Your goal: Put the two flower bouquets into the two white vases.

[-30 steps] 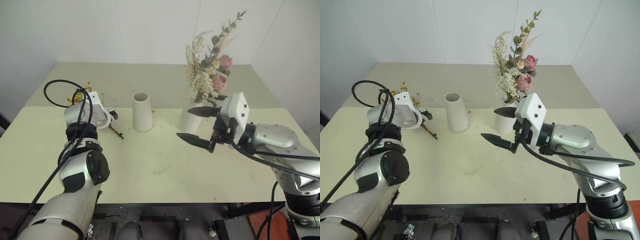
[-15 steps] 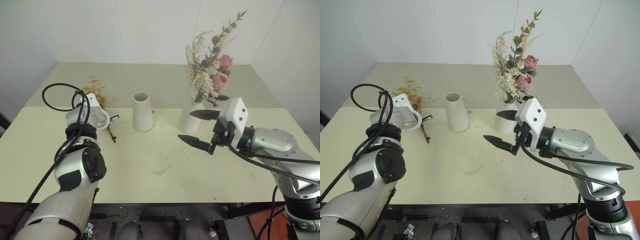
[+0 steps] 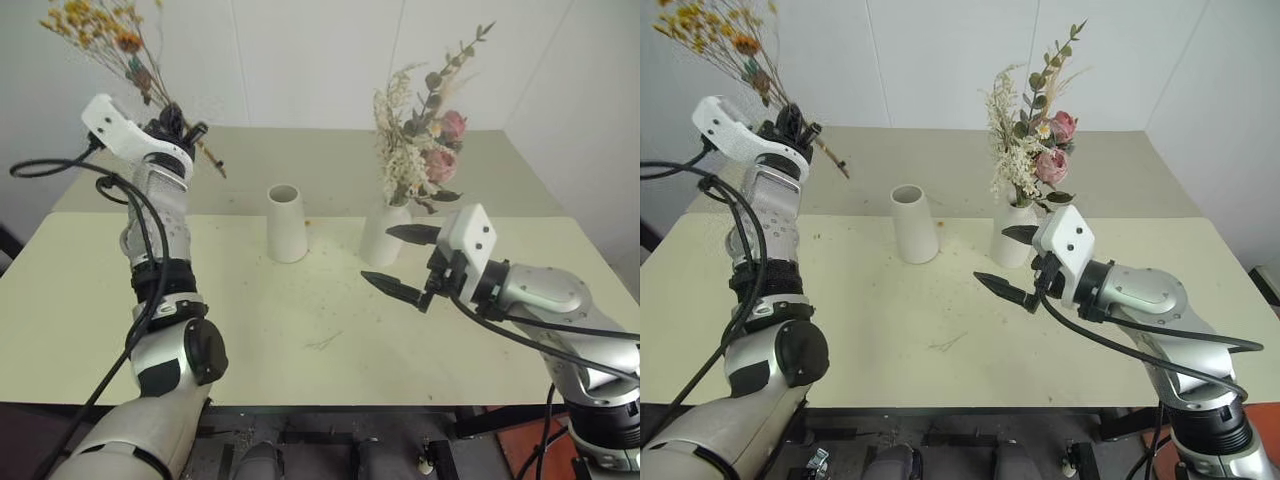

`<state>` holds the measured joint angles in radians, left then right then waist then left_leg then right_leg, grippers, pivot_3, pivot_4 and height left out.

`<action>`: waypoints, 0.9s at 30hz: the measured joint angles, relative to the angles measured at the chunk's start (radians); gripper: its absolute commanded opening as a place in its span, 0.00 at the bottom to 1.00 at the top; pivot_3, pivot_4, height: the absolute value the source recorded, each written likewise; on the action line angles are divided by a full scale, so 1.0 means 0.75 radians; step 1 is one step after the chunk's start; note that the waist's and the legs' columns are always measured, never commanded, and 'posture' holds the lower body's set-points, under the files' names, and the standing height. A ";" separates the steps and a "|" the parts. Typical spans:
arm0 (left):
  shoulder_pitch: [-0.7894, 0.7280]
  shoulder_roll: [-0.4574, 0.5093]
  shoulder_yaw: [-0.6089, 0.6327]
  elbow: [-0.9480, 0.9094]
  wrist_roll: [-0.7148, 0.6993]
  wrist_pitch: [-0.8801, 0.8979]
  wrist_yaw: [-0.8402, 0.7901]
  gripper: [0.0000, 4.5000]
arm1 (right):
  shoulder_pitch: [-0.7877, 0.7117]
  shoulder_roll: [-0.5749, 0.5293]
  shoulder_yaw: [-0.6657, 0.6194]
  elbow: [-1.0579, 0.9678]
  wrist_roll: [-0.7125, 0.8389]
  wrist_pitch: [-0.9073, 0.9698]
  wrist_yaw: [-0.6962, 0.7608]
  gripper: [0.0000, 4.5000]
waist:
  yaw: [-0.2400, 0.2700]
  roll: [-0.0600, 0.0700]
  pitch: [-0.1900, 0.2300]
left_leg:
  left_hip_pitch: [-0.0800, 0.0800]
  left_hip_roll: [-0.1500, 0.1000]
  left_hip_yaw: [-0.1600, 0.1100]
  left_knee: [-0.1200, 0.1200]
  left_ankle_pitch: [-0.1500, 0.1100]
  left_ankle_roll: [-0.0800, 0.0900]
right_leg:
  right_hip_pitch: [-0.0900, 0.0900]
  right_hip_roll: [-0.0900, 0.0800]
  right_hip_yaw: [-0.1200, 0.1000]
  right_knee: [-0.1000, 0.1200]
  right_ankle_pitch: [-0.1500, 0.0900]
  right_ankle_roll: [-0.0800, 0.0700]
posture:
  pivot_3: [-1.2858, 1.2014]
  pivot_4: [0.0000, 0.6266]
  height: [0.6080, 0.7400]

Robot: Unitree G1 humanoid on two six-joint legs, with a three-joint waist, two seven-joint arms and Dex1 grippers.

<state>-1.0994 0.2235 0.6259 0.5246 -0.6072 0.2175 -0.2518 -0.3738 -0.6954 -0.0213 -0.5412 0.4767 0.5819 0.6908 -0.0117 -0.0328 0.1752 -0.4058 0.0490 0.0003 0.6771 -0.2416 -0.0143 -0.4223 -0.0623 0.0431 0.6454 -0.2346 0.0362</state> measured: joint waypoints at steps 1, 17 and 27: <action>-0.001 0.000 0.016 0.009 -0.057 -0.001 -0.065 0.01 | 0.011 0.001 0.000 -0.001 -0.004 0.000 -0.008 1.00 | -0.001 0.000 0.000 | 0.000 0.000 0.000 0.000 0.000 0.000 | 0.000 0.000 0.000 0.000 0.000 0.000 | 0.52 0.24 1.00; -0.112 -0.051 -0.109 0.508 -0.085 -0.150 -0.415 0.01 | 0.108 0.029 -0.042 -0.095 -0.036 0.000 -0.127 1.00 | -0.004 0.000 0.000 | 0.000 0.000 0.000 0.000 0.000 0.000 | 0.000 0.000 0.000 -0.001 0.000 0.000 | 0.52 0.24 1.00; -0.093 -0.007 -0.354 0.572 0.159 -0.308 -0.655 0.01 | 0.113 0.029 -0.042 -0.104 -0.056 0.000 -0.138 1.00 | -0.002 0.000 0.000 | 0.000 0.000 0.000 0.000 0.000 0.000 | 0.000 0.001 0.000 -0.001 0.000 0.000 | 0.52 0.24 1.00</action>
<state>-1.1692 0.2185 0.3603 0.9538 -0.4882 -0.0133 -0.7427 -0.2893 -0.6738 -0.0529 -0.6189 0.4344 0.5817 0.5877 -0.0132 -0.0330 0.1751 -0.4060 0.0487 0.0001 0.6774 -0.2416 -0.0140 -0.4220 -0.0617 0.0432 0.6444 -0.2347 0.0364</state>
